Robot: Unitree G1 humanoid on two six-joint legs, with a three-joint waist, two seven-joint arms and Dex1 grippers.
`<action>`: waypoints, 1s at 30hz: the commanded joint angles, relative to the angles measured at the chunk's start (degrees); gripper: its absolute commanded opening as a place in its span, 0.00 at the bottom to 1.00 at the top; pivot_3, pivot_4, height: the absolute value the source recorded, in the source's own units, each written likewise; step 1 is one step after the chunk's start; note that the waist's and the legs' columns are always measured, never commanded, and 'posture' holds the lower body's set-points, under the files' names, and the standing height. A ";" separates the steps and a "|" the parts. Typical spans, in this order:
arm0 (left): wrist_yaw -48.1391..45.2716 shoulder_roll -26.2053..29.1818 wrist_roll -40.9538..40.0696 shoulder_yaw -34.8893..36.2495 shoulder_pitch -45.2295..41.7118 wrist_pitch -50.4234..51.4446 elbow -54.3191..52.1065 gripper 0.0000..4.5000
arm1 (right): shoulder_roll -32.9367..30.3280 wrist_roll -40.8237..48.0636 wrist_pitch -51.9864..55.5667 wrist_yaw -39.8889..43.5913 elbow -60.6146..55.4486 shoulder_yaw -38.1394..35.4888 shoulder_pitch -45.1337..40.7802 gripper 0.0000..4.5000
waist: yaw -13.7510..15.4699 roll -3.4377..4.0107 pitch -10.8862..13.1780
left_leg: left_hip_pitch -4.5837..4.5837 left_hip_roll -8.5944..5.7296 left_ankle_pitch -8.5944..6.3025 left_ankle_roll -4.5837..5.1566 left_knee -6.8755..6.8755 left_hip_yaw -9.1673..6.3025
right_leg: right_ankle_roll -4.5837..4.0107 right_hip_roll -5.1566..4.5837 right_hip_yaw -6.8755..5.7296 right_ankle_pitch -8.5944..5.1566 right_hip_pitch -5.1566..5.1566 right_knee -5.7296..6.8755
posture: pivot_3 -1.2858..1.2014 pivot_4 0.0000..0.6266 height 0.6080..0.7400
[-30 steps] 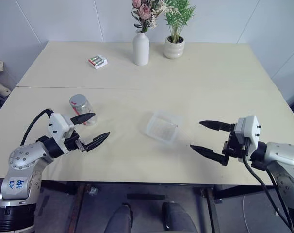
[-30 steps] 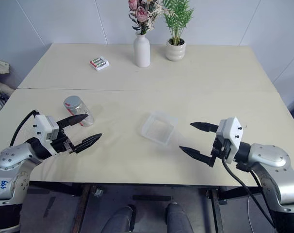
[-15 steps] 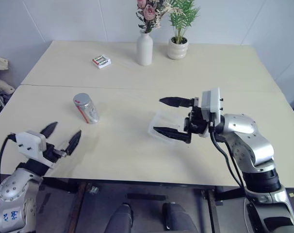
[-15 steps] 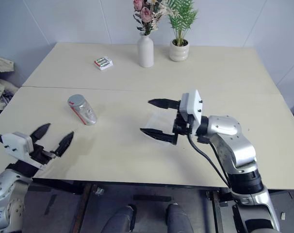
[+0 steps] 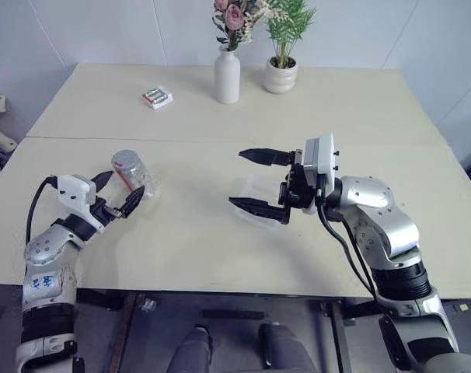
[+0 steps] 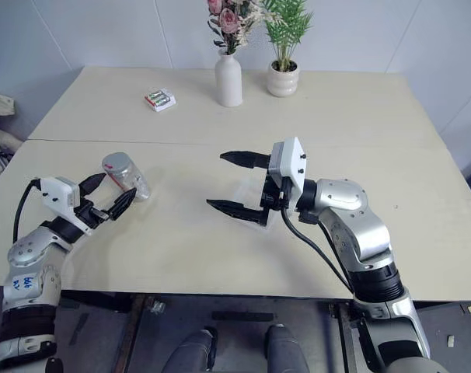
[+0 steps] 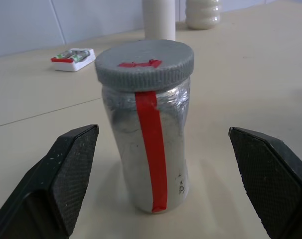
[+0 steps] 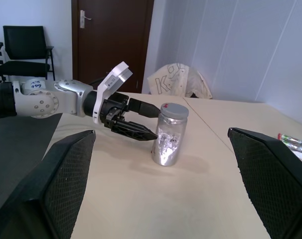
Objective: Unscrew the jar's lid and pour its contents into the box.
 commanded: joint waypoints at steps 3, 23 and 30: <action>-0.33 0.88 1.89 -1.00 -6.02 -4.16 6.81 0.99 | -0.63 1.45 1.28 -2.11 -5.13 -1.84 1.42 1.00 | 0.00 0.00 0.00 | 0.00 0.00 0.01 -0.03 0.01 0.00 | 0.00 0.02 -0.01 0.00 -0.02 0.07 | 0.52 0.24 1.00; 0.22 1.91 4.22 -2.78 -10.15 -7.59 15.24 0.47 | 0.10 1.57 1.96 -5.35 -7.82 -1.65 2.74 1.00 | -0.12 -0.01 0.00 | 0.01 -0.05 0.05 -0.01 0.11 0.00 | 0.00 0.02 0.04 -0.01 -0.06 0.30 | 0.52 0.24 1.00; -6.66 -1.12 -1.43 -7.09 -9.76 -1.35 1.21 0.47 | 1.16 3.83 6.29 -8.06 -7.99 -2.06 0.73 1.00 | 0.09 -0.01 0.00 | -0.03 -0.05 0.06 -0.02 0.11 -0.02 | 0.00 0.00 0.03 -0.01 -0.06 0.29 | 0.52 0.24 1.00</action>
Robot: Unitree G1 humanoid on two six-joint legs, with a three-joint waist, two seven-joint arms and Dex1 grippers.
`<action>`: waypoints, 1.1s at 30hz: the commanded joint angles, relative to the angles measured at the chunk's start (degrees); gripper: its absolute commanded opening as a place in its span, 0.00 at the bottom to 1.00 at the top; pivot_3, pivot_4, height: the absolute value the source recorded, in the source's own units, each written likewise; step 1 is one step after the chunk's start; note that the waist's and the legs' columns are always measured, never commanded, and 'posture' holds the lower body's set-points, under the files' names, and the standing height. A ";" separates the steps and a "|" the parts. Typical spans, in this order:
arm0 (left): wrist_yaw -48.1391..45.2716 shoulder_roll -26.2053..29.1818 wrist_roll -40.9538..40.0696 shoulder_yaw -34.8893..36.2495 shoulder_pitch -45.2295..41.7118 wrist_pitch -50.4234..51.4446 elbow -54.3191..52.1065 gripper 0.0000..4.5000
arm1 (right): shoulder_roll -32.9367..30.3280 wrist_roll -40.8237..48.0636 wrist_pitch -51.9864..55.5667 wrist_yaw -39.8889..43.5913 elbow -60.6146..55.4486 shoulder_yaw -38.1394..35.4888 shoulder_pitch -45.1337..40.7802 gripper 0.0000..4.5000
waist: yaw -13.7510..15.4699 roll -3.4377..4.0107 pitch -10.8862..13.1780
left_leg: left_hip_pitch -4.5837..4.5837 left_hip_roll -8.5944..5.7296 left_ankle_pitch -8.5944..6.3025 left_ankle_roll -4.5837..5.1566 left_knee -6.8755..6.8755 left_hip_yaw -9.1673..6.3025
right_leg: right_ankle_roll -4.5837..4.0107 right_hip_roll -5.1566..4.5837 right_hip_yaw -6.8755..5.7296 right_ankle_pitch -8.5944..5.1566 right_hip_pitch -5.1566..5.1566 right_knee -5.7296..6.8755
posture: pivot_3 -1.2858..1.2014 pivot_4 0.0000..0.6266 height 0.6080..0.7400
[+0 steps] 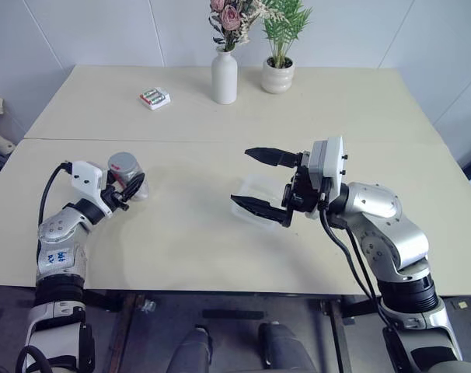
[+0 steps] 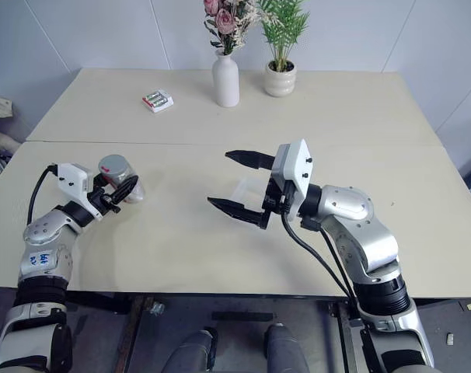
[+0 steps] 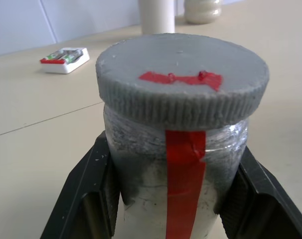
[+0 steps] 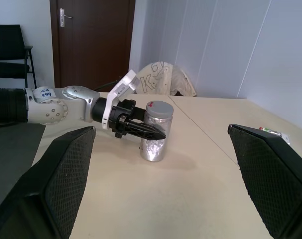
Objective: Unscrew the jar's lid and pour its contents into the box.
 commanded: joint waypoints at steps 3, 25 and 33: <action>-7.34 -1.46 -3.03 -7.23 0.37 5.49 -14.92 0.47 | 1.01 4.08 8.10 -4.74 -3.73 -0.58 -3.72 1.00 | 0.08 0.00 0.00 | -0.03 0.03 0.02 0.03 0.03 -0.04 | 0.00 -0.03 -0.02 0.00 0.00 0.00 | 0.52 0.24 1.00; -20.79 -6.98 -4.30 -16.58 -9.86 10.57 -13.11 0.47 | 6.37 -6.11 16.51 -17.99 -2.61 6.75 -7.07 1.00 | -0.13 0.00 0.00 | -0.29 -0.05 0.08 -0.03 -0.01 0.02 | -0.02 0.12 0.06 -0.01 -0.44 0.14 | 0.52 0.24 1.00; -21.48 -7.31 -3.65 -16.86 -10.35 10.03 -11.94 0.47 | 8.05 -7.69 16.57 -20.01 -0.86 6.00 -7.15 1.00 | -0.11 0.00 0.00 | -0.74 -0.09 0.10 -0.05 0.40 -0.01 | -0.02 0.13 0.05 -0.01 -0.86 0.50 | 0.52 0.24 1.00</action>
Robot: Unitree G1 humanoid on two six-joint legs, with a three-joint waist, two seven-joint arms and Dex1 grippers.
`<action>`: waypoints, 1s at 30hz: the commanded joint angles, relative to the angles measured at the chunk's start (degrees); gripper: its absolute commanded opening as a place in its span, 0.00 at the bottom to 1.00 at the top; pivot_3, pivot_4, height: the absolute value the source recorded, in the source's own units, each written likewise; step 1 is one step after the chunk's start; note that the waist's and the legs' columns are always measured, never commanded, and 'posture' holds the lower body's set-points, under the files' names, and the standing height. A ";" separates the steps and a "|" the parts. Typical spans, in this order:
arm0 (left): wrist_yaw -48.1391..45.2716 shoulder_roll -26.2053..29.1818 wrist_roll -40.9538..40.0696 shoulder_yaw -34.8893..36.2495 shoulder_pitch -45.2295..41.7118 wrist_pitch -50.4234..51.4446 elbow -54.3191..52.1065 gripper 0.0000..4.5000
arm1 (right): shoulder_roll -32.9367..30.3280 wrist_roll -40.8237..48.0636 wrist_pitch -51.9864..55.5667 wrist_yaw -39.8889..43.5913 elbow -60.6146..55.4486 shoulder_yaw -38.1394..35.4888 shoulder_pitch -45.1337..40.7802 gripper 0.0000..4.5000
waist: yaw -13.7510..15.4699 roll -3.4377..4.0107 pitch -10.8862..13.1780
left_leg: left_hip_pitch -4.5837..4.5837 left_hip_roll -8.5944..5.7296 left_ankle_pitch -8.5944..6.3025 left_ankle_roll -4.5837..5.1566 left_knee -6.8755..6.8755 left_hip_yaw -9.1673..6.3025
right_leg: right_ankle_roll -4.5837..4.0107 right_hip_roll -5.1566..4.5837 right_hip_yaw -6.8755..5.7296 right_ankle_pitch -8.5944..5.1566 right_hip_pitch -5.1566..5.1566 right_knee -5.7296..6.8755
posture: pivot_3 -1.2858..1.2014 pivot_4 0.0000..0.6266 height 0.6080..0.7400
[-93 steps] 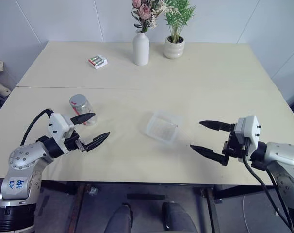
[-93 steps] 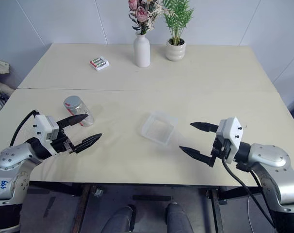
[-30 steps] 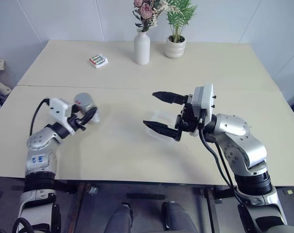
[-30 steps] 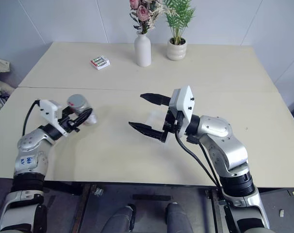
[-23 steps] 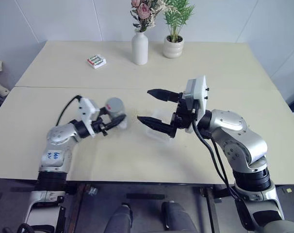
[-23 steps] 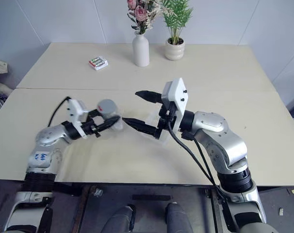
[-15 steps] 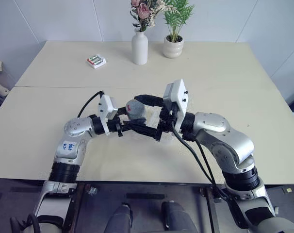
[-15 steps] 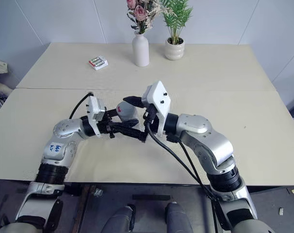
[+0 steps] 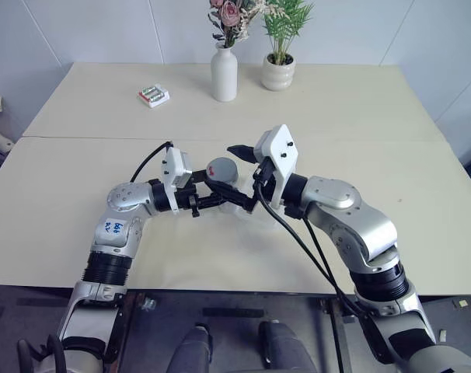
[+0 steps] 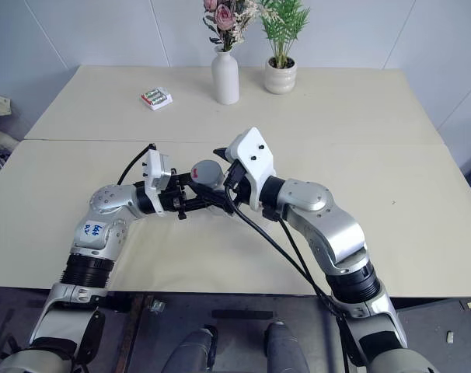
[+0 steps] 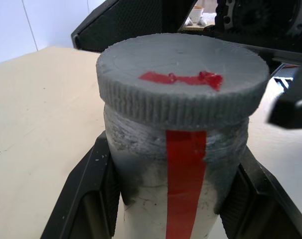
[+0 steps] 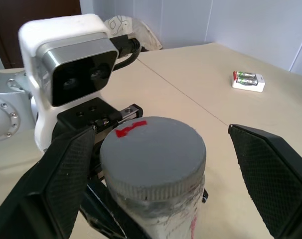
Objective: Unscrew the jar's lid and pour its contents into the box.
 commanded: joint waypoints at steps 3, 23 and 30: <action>-0.76 0.09 0.52 0.19 -1.39 -1.32 0.67 0.47 | 1.26 0.05 -0.77 -0.83 -1.03 -1.41 0.05 0.96 | -0.05 0.00 0.00 | 0.00 -0.01 0.00 0.00 0.13 0.00 | 0.00 0.01 0.00 0.00 0.02 0.08 | 0.52 0.24 1.00; -9.35 2.40 -0.64 -1.90 -2.10 1.99 0.30 0.47 | -6.46 9.83 -0.49 20.89 0.50 -1.78 -4.97 0.57 | -0.05 0.00 0.00 | -0.01 -0.04 0.00 0.02 0.18 -0.02 | 0.01 0.01 -0.03 0.00 0.06 0.09 | 0.52 0.24 1.00; -13.16 1.54 -0.90 -3.69 -2.89 1.14 -0.99 0.47 | -10.31 13.22 1.09 39.45 9.25 0.65 -12.67 0.57 | -0.24 0.02 0.01 | -0.01 -0.02 0.00 0.03 0.20 -0.01 | 0.01 0.04 -0.04 0.00 0.06 0.09 | 0.52 0.24 1.00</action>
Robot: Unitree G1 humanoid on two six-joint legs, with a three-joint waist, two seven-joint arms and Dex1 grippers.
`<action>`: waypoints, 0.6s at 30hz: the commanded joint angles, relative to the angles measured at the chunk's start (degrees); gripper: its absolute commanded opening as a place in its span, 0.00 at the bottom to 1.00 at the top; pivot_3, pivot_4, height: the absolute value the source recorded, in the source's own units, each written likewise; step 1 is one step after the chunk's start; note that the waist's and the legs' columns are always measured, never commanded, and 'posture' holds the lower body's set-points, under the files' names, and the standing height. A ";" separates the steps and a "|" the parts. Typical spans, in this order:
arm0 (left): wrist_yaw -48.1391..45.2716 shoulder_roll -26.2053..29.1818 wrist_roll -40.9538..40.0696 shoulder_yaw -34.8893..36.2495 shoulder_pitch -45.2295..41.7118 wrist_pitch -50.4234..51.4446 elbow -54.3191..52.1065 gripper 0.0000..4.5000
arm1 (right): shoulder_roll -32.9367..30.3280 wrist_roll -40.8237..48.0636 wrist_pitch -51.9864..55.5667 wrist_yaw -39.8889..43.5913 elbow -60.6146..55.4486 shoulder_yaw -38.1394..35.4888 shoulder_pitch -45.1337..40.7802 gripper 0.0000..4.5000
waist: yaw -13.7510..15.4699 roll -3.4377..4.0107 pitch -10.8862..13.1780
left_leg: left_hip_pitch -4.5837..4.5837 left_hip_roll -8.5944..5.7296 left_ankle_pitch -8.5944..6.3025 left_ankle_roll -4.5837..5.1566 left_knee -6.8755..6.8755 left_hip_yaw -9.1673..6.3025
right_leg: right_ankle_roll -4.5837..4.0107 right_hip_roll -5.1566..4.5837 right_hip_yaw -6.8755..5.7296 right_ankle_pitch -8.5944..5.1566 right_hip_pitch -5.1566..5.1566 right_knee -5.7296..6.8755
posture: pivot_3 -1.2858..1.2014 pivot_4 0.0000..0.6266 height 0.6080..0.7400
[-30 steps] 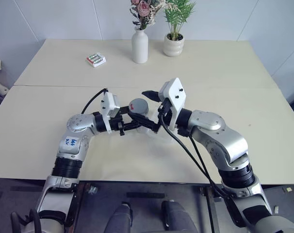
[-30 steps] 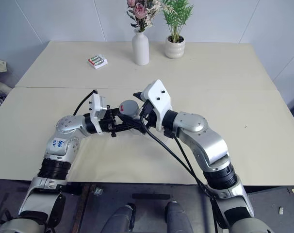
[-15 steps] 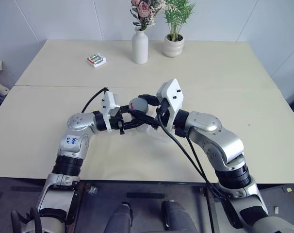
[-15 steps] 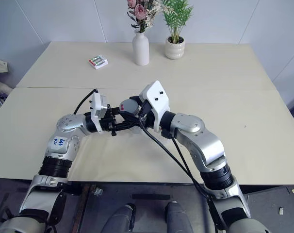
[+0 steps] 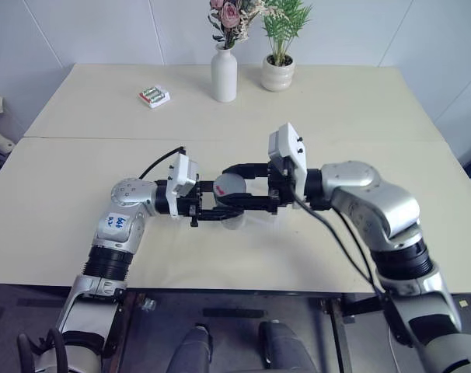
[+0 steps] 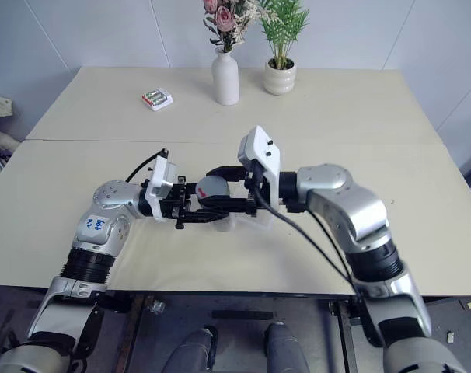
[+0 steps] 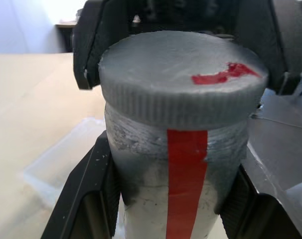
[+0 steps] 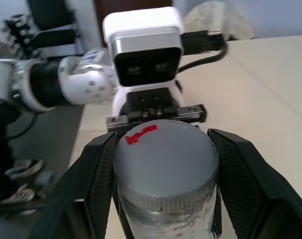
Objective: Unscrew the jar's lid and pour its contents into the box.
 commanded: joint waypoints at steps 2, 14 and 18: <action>0.30 0.11 0.43 -0.28 -0.30 0.45 -0.84 0.47 | 0.82 3.48 -1.16 10.03 0.81 1.47 -3.66 0.57 | -0.02 0.00 0.00 | 0.00 0.02 0.00 0.00 0.00 -0.01 | 0.00 0.01 0.00 0.00 -0.01 0.00 | 0.52 0.24 1.00; 0.37 0.29 -0.51 -0.42 1.53 1.42 -3.48 0.47 | 0.03 -0.49 -5.00 18.81 7.35 3.42 -5.97 0.57 | 0.11 0.00 0.00 | -0.03 0.00 -0.01 0.00 0.02 -0.01 | 0.00 -0.02 0.00 0.00 -0.01 -0.03 | 0.52 0.24 1.00; 1.34 0.15 -0.84 0.32 1.92 1.27 -3.89 0.47 | -0.22 0.10 -2.32 16.16 6.17 2.24 -4.57 0.64 | 0.12 0.00 0.00 | -0.03 0.00 -0.01 0.00 0.02 -0.01 | 0.00 -0.03 0.00 0.00 -0.01 -0.03 | 0.52 0.24 1.00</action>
